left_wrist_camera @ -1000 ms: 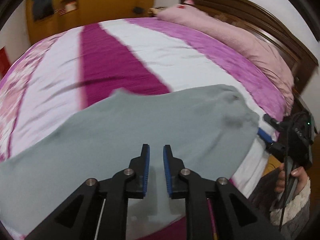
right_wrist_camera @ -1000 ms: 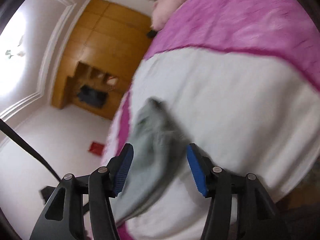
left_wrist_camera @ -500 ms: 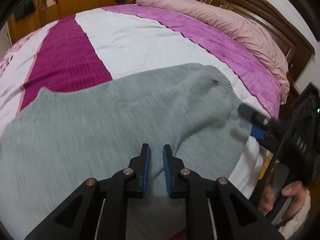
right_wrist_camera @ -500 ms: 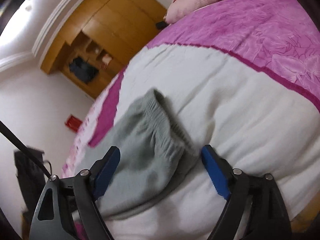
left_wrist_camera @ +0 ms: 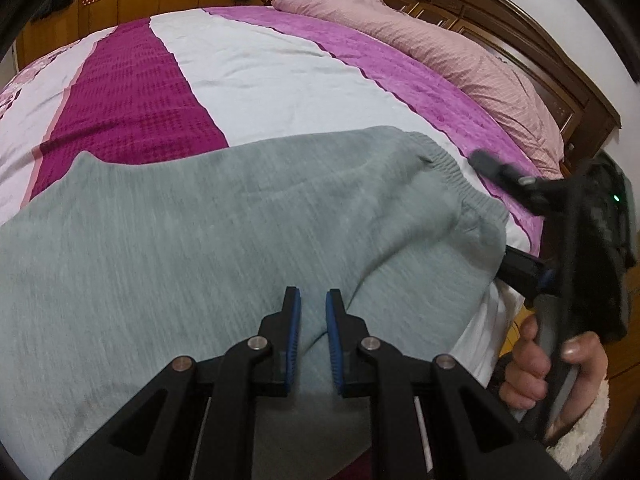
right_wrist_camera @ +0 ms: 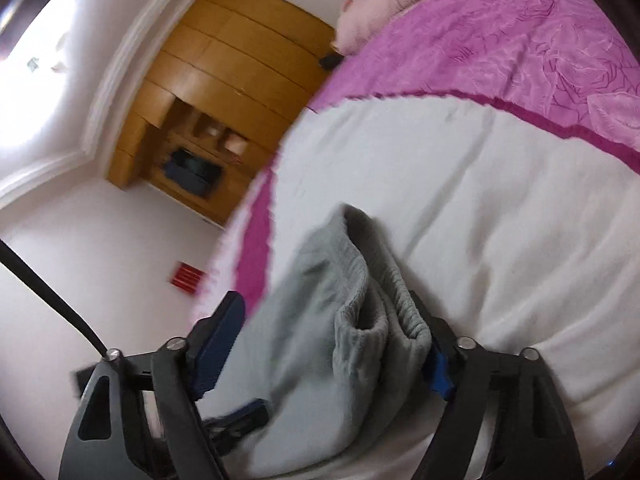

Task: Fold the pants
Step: 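Grasp the elastic cuff with the right gripper and lift it, then carry the held cuff with the right gripper over toward the waistband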

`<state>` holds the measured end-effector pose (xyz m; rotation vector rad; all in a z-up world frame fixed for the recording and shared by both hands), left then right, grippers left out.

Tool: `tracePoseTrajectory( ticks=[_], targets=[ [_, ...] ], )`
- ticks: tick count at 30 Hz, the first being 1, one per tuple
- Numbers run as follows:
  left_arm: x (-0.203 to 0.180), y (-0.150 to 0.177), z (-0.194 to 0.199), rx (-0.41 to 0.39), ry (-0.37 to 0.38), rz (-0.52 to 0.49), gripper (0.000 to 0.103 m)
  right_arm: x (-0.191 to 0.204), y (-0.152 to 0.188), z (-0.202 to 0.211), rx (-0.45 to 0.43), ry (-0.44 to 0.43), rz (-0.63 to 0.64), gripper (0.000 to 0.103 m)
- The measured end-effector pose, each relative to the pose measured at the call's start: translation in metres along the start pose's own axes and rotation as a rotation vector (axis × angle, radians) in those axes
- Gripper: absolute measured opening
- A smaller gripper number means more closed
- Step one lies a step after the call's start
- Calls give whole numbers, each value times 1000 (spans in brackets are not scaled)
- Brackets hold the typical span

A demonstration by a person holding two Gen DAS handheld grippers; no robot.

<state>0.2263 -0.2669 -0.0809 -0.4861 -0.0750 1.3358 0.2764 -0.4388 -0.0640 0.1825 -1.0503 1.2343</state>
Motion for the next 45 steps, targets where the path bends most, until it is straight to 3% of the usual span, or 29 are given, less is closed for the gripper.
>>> tracePoseTrajectory(
  ticks=[3,4,5,6,7,9,12,18,22,24,27,29,32,37,40,42,45],
  targets=[
    [3,2,5,-15,19,23,13,9,7,-11,38,116,94,66],
    [5,4,9,-19,30,36,14,9,9,-15,50,150,111,62],
    [7,7,13,-21,38,44,14,6,10,-15,50,185,121,49],
    [8,8,17,-22,44,53,14,0,9,-11,42,189,105,34],
    [9,9,23,-30,48,60,14,-6,8,-8,34,158,71,32],
    [13,13,38,-62,49,75,14,-15,5,-1,23,87,15,18],
    [27,17,62,-111,14,115,14,-27,6,9,-8,-6,-53,17],
    [69,32,78,-151,-93,222,14,-20,8,12,-24,34,-42,17],
    [93,49,79,-163,-153,291,12,-33,14,20,6,-29,-91,17],
    [101,56,75,-166,-209,307,8,-33,15,20,12,-13,-81,17],
    [109,64,48,-111,-204,319,7,-29,15,17,16,37,-38,17],
    [108,66,48,-150,-233,306,7,-26,15,17,12,68,-11,17],
    [98,63,51,-148,-305,262,7,-25,16,18,11,94,0,17],
    [93,75,70,-161,-267,296,7,-27,17,19,9,110,2,17],
    [93,95,54,-119,-229,328,6,-25,17,17,9,136,11,17],
    [87,98,50,-157,-276,265,7,-22,17,18,7,158,18,17],
    [85,97,62,-149,-256,301,6,-17,19,19,1,191,38,17]
  ],
)
Point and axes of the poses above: each gripper's, at about its wrist camera, not at the fingertips, and z roughly against the way its jaws point, x to its left, y to its underside, the point moved 5 cm from there along -z, roughly the way its jaws point, and after that the axes turned 11 degrees about x, right-handed, at the moved point
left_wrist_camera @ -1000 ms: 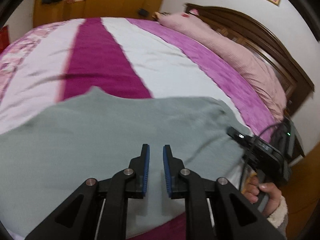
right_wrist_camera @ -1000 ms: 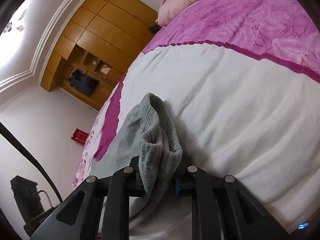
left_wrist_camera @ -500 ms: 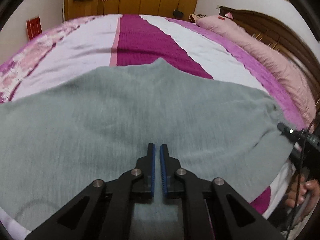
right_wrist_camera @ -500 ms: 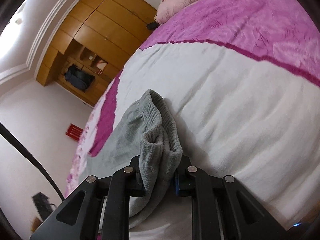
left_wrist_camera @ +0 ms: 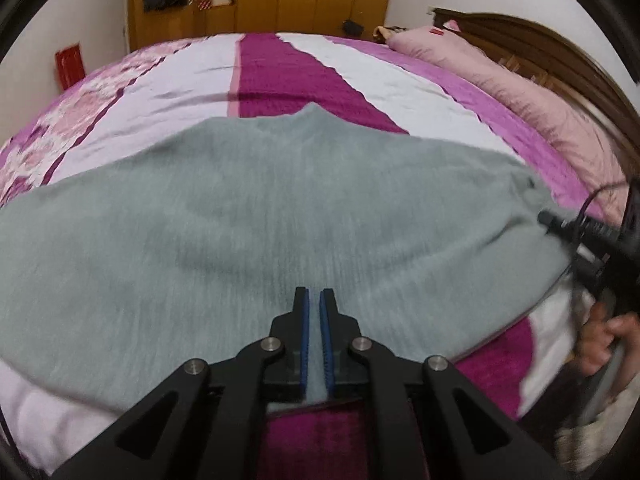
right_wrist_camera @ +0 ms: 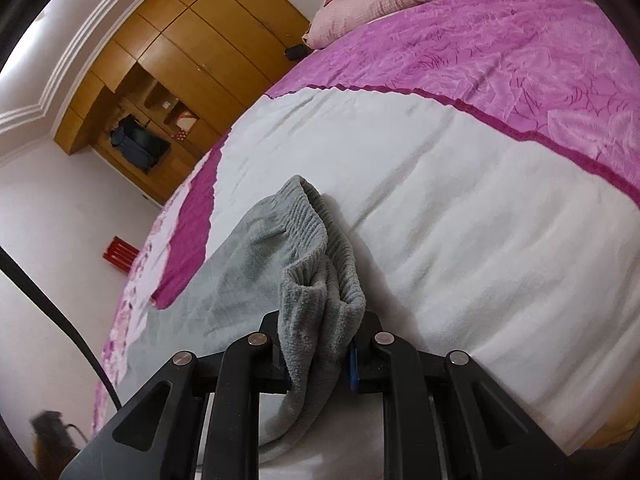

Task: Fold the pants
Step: 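Carry the held cuff with the right gripper over toward the waistband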

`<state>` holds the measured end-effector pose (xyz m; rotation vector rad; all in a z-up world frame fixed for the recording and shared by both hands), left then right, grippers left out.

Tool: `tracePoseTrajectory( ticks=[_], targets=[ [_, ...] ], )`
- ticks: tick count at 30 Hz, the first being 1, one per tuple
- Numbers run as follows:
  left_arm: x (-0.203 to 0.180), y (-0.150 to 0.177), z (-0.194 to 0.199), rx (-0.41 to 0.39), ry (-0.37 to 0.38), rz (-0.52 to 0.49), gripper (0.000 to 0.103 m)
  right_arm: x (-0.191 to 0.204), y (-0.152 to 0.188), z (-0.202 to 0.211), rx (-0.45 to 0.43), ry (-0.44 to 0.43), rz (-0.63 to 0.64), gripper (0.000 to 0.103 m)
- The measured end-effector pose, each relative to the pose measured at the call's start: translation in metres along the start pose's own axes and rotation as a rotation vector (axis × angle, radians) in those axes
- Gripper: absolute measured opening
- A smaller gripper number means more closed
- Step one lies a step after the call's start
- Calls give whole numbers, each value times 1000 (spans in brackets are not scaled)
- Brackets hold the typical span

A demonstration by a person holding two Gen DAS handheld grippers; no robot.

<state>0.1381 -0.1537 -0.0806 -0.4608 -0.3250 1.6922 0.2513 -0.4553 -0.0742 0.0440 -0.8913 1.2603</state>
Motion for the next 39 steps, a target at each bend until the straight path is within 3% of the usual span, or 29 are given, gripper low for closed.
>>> tracePoseTrajectory(
  ticks=[2,4,5,10,13,15,22,27,33,39],
  targets=[
    [2,7,13,-15,39,38,6,1,0,0,-2,9,3,17],
    [-1,19,3,18,47,19,6,2,0,-1,-1,21,8,17],
    [0,21,-1,-2,42,6,6,4,0,-1,0,27,10,17],
    [4,17,10,8,93,27,6,25,-9,18,-33,52,66,16],
    [23,14,34,-2,167,74,13,61,-19,42,-84,97,169,15],
    [42,9,50,-12,185,99,26,95,-24,59,-114,117,251,15],
    [124,-1,98,-41,91,102,28,205,-13,82,-162,188,451,15],
    [199,-12,123,-79,46,166,50,300,25,76,-203,210,639,15],
    [270,-15,124,-66,15,237,50,388,84,51,-233,234,845,15],
    [313,9,115,-32,-7,294,50,446,156,10,-199,215,985,14]
  ],
)
Point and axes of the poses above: each gripper's, at about its wrist camera, not at the fingertips, and z roughly against the way its jaws point, x to its left, y to its underside, the point moved 5 cm from there along -z, roughly the way its jaws point, and after that the axes turned 11 degrees about x, right-handed, at the moved point
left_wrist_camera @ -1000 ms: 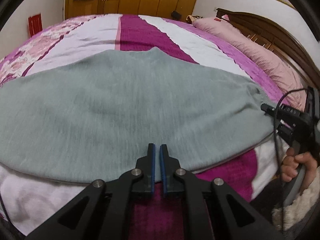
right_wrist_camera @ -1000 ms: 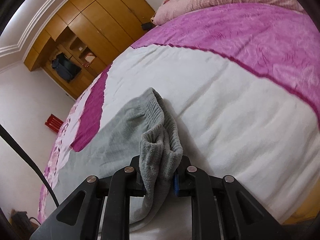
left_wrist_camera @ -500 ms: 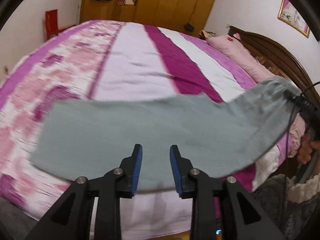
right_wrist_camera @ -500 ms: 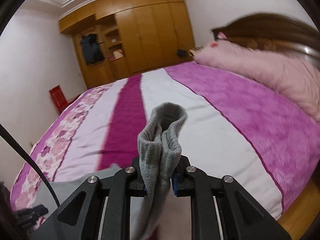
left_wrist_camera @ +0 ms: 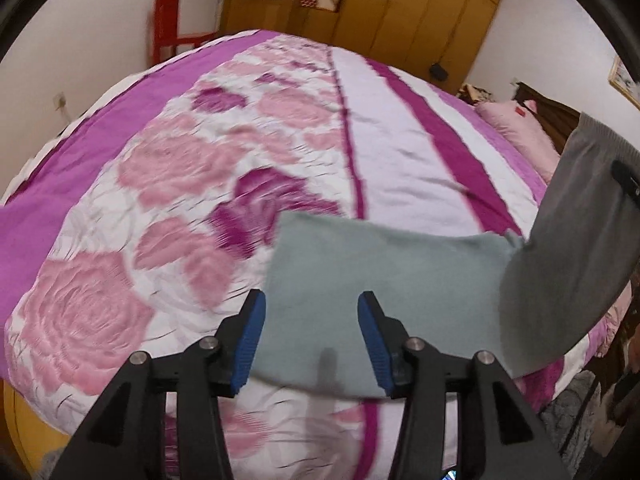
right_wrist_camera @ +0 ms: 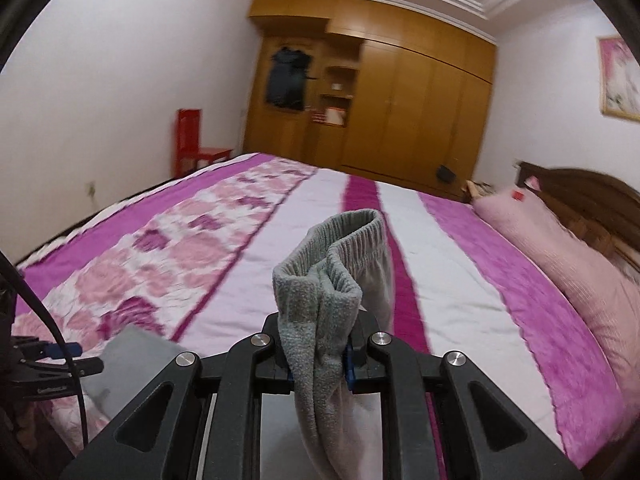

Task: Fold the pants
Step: 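Carry the held cuff with the right gripper over toward the waistband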

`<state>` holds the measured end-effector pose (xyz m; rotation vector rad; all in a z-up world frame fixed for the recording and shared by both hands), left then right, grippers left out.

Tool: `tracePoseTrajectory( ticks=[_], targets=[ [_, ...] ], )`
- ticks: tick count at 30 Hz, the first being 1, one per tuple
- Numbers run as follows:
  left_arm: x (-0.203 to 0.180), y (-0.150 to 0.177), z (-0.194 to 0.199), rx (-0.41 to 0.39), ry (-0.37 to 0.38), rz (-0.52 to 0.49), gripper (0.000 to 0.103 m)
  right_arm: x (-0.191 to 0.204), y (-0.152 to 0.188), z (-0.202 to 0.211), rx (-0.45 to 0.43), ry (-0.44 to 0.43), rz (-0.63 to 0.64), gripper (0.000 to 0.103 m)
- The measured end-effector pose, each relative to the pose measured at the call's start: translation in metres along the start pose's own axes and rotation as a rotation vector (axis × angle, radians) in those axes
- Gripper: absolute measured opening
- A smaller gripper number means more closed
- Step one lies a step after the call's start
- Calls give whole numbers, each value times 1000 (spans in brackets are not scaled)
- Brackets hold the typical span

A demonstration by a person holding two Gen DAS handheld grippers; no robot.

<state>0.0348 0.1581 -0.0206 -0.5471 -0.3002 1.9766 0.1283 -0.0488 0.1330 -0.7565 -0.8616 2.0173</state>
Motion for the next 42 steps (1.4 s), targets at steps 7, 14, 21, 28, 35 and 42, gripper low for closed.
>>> tracePoseTrajectory(
  ticks=[7,14,21,28,35,42],
  targets=[
    [69,14,5,18,57,210,50,114,18,-31,32,-80,167,14],
    [89,22,5,53,64,253,50,192,53,-60,71,-87,344,14],
    [99,27,1,83,67,286,50,221,72,-88,173,-118,437,14],
    [110,30,3,88,114,339,50,228,86,-102,230,-130,446,14],
    [114,29,4,79,142,357,49,232,88,-93,202,-158,440,27],
    [115,26,27,-30,179,355,50,242,83,-63,198,-444,277,48]
  ],
)
Point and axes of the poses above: each gripper's, at about its wrist camera, not at the fingertips, and z roughly against the way its jaws point, x to its left, y to its underside, the point moved 5 cm from there along -z, roughly the way its jaws point, and after that the axes turned 11 degrees about x, right-handed, at the moved point
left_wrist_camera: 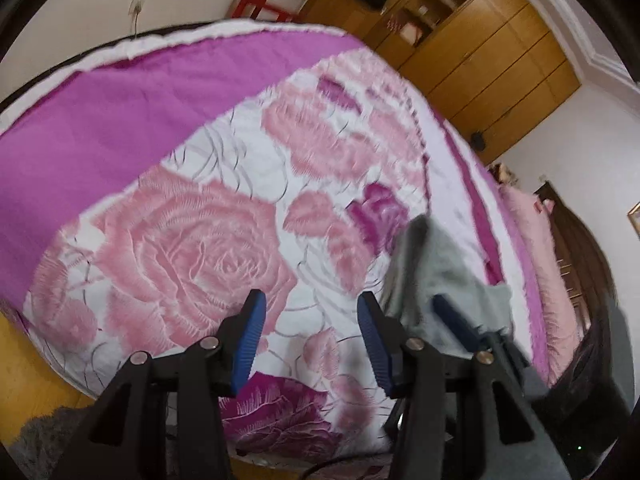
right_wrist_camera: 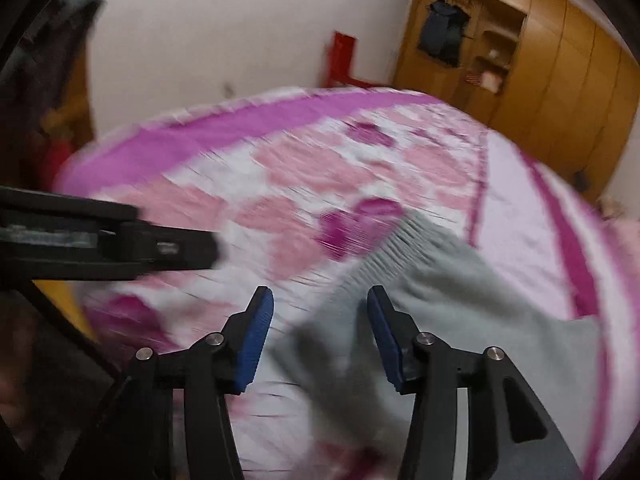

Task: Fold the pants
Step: 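Carry the held cuff with the right gripper over toward the waistband, then lower the cuff onto the waistband and open the right gripper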

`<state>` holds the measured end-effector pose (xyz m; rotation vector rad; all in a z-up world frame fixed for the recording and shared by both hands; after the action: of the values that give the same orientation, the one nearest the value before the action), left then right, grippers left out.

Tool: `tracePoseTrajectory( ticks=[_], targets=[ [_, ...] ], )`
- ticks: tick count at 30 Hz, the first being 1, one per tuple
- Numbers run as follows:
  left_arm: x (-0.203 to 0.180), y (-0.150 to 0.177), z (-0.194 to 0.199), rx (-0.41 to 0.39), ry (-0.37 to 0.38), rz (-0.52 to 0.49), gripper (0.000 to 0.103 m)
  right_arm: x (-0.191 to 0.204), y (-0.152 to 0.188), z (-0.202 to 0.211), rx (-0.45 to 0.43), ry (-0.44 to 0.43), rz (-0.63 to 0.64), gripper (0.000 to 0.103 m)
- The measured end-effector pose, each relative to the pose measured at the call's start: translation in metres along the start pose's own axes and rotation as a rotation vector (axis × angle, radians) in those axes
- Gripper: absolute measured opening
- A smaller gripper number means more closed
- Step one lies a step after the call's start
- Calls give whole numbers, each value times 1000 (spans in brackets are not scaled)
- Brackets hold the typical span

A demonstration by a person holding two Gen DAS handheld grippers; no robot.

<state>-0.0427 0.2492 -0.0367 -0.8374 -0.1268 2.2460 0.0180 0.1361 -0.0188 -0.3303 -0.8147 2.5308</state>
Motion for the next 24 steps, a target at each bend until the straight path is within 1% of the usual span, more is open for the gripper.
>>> tracePoseTrajectory(
  ticks=[3,4,6,8,9,10,12,13,14,15,16,17,18,19,21,24],
  targets=[
    [-1,-3,9,-17,65,19,50,2,-5,6,-21,-83,-57,48],
    [-2,-4,13,-29,72,26,50,-2,-6,10,-26,-111,-89,48],
    [-8,-5,21,-47,61,20,50,-18,-5,19,-41,-157,-168,48],
    [-18,-6,28,-64,37,-7,50,-45,0,29,-55,-194,-254,48],
    [-26,-6,30,-72,31,-27,50,-65,6,36,-64,-200,-303,48],
    [-34,-6,31,-74,29,-46,50,-79,10,41,-69,-198,-333,48],
    [-50,-7,30,-73,23,-81,50,-120,25,58,-96,-190,-407,47],
    [-57,-8,28,-74,18,-96,50,-136,32,66,-111,-186,-433,43],
    [-67,-9,26,-75,16,-117,50,-152,40,73,-125,-178,-459,26],
    [-78,-9,23,-77,22,-145,49,-173,51,83,-135,-164,-493,14],
    [-94,-8,18,-81,39,-192,48,-186,59,89,-140,-160,-512,12],
    [-107,-7,12,-80,52,-230,37,-200,69,95,-148,-175,-533,11],
    [-118,-6,5,-73,51,-260,21,-216,82,101,-155,-201,-558,8],
    [-127,-4,-3,-61,41,-285,16,-225,90,106,-161,-218,-578,7],
    [-146,1,-22,-31,11,-341,15,-243,110,111,-157,-259,-620,5],
    [-160,13,-55,-3,-37,-409,15,-251,135,107,-150,-402,-649,4]
  ],
)
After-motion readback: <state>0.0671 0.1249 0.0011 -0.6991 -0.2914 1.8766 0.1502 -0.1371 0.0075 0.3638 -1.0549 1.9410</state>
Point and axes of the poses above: each gripper's, at about its wrist camera, not at the fingertips, and z roughly against the way its jaws point, x to its left, y to its underside, the point moved 5 cm from there along -z, roughly the way its jaws point, and after that the axes turned 11 degrees about x, right-handed, at the moved point
